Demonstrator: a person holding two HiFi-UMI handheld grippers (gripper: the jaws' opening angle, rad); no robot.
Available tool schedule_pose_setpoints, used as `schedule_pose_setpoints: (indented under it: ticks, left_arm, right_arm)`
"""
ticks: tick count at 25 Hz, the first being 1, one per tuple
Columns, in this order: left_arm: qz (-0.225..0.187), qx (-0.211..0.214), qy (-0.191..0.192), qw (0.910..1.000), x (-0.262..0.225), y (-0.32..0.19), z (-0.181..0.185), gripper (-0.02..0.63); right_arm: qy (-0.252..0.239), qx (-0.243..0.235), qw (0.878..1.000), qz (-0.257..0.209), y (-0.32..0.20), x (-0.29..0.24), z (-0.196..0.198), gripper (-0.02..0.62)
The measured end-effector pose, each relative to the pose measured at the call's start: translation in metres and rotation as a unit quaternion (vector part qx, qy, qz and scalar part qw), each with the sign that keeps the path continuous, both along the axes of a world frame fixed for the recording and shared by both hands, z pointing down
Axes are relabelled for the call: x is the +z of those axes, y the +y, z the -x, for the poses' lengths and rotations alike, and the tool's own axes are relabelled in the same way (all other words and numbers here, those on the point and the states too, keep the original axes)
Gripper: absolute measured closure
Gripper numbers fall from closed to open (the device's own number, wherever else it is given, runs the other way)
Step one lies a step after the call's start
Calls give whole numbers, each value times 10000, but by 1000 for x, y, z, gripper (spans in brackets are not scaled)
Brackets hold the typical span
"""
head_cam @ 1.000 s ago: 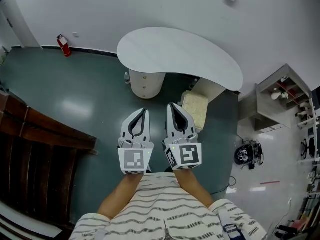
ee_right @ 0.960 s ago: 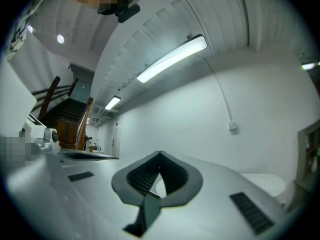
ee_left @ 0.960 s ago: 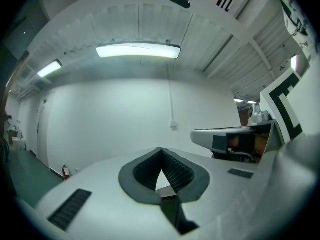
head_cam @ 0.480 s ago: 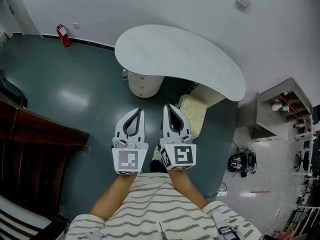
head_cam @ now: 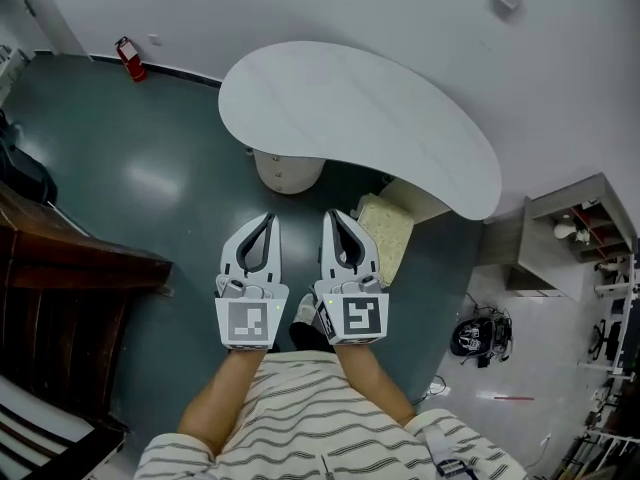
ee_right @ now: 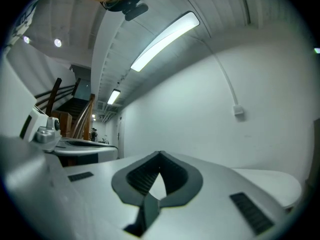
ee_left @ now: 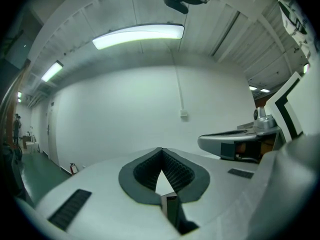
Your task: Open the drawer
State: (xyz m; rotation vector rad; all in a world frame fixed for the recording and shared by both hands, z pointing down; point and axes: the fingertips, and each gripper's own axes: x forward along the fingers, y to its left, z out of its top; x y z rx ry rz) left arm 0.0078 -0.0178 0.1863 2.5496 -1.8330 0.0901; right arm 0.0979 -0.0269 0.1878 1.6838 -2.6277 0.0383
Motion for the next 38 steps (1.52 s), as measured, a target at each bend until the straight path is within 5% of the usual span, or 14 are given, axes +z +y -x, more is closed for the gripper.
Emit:
schedule_pose_setpoints:
  ticks: [9,38]
  left_arm:
    - [282,-295,151,9991,41,-43,-2,611]
    - [805,128,370,9960,261,-159,38,611]
  right_arm:
    - [24,-142,9997,203,-51,36,-7,581]
    - [-134,131,9981,581,-153,242,51,581]
